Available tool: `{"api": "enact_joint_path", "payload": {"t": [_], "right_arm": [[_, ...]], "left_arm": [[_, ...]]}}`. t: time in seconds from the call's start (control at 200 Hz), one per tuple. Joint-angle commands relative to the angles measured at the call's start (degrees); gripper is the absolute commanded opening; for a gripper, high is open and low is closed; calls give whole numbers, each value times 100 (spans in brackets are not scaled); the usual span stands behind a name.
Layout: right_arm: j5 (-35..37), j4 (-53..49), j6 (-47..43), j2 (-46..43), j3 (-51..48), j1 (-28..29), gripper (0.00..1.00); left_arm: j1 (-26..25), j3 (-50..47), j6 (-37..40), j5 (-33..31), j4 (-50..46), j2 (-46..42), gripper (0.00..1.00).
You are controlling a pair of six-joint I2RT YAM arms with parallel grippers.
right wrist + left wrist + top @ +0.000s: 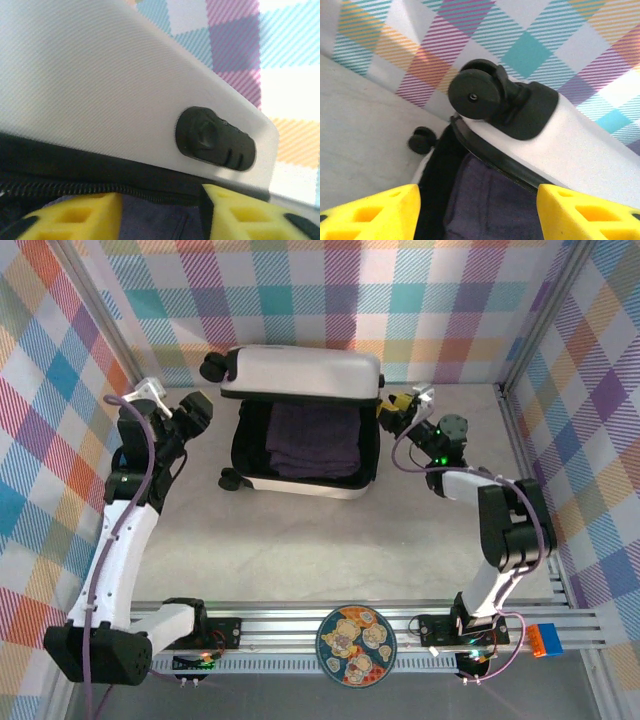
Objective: Pack the luggage
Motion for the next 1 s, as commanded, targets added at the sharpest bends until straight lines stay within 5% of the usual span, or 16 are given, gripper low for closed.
{"api": "enact_joint_path", "payload": {"t": [0.0, 0.335, 0.55, 0.81, 0.995], "right_arm": [[627, -559, -148, -716, -227, -46, 52], [1961, -4946, -351, -1843, 461, -66, 68], [1198, -6822, 54, -1110, 1930, -111, 80], [-254, -6824, 836, -68, 2583, -114, 83], [-1160, -5808, 1424, 144, 2104, -123, 94]], "left_arm": [[80, -244, 323, -473, -640, -40, 64], [142, -207, 459, -475, -703, 393, 66], [182, 844, 843, 137, -893, 1708, 67], [239, 2552, 1272, 530, -1509, 3525, 64], [374, 3102, 1471, 1303, -1416, 4161, 64]]}}
